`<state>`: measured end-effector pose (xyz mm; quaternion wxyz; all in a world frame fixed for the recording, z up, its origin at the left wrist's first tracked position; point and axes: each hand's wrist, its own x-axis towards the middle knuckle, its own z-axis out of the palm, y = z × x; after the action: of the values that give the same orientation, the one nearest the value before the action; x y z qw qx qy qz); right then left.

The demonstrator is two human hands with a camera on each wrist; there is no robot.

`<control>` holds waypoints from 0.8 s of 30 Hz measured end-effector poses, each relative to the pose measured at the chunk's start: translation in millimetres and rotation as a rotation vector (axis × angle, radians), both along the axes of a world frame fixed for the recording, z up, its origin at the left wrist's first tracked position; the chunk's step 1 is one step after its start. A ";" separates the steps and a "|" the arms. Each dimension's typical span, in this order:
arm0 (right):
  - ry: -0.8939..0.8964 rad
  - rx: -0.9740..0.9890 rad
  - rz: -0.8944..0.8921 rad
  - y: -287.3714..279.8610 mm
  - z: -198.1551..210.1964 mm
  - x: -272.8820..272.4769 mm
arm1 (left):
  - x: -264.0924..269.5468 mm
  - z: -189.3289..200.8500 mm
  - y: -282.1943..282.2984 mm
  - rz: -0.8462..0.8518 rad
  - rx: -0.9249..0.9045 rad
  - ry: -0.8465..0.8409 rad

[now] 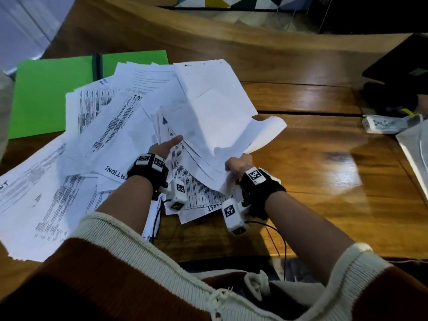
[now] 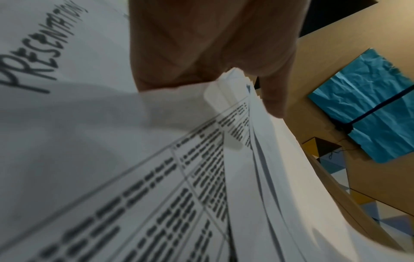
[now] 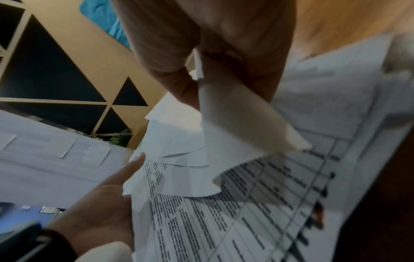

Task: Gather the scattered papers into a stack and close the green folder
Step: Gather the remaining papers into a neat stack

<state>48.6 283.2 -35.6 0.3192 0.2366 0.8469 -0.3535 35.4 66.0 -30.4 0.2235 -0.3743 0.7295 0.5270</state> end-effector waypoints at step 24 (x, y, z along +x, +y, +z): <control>0.773 0.449 0.067 80.0 113.2 -67.9 | 5.1 1.3 0.2 -0.194 -0.342 -0.069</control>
<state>-19.2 363.2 77.5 -0.0686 0.1230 0.9669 -0.2127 40.5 66.2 -29.1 0.2310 -0.3525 0.8330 0.3583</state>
